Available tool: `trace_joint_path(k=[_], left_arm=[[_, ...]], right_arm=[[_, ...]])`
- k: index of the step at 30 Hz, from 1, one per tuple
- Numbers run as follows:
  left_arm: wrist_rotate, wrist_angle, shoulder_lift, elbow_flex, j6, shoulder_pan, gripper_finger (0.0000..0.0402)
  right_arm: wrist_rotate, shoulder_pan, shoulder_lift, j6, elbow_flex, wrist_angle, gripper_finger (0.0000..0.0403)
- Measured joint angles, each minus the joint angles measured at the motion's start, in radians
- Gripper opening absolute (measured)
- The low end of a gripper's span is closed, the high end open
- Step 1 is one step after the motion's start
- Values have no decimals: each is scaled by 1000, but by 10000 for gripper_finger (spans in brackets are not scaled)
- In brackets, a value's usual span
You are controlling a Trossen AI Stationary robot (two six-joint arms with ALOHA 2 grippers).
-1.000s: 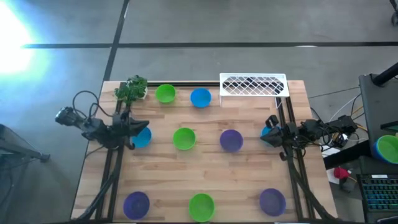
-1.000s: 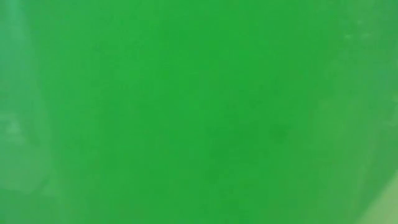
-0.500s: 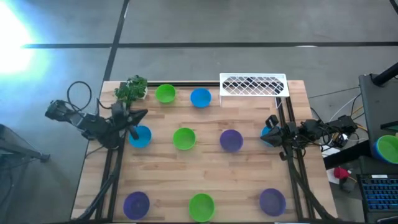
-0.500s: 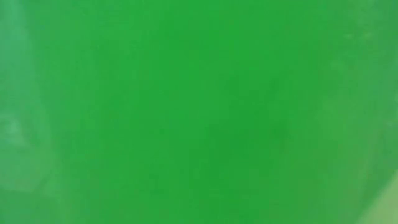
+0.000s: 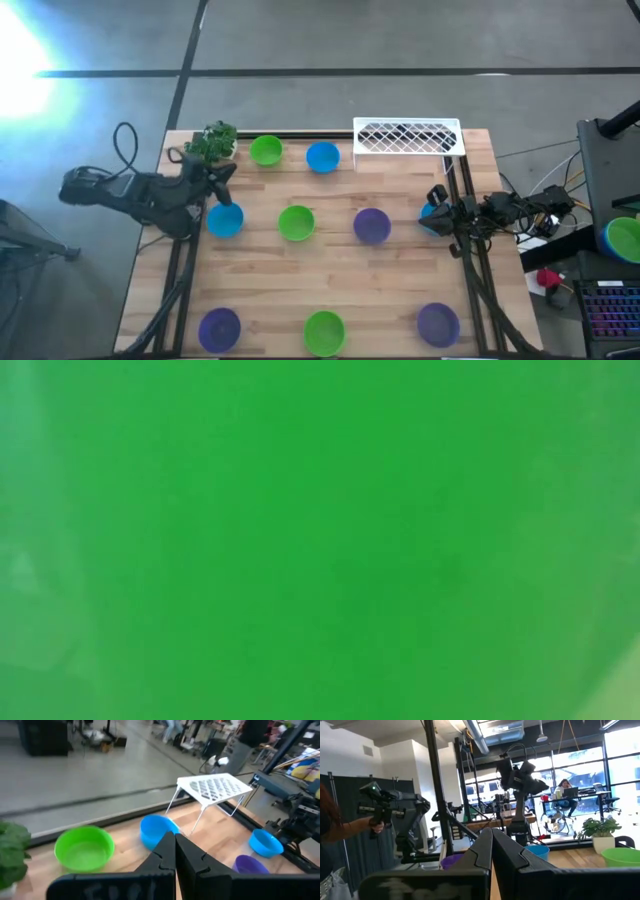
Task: Pick & Place Mini bowls
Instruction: Put the top green bowl on the shelf
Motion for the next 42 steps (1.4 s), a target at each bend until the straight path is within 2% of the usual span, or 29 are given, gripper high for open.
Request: trace_joint_path(k=[6,13,17,23,28,33,38,42], left_arm=[[164,1,72,4,-15,167,0],[300,-2,184,26,98,334,0],[340,6,252,49,183,403,0],[432,8,362,101,182,491,0],[458,2,459,174,182,552,1],[535,-17,559,244,189,604,23],[565,-26,645,296,202,637,59],[647,-53,713,340,167,676,76]], right_arm=[[0,0,0,0,0,0,8],[0,0,0,0,0,0,8],[0,0,0,0,0,0,8],[0,0,0,0,0,0,8],[0,0,0,0,0,0,8],[0,0,0,0,0,0,8],[0,0,0,0,0,-1,8],[0,0,0,0,0,0,8]])
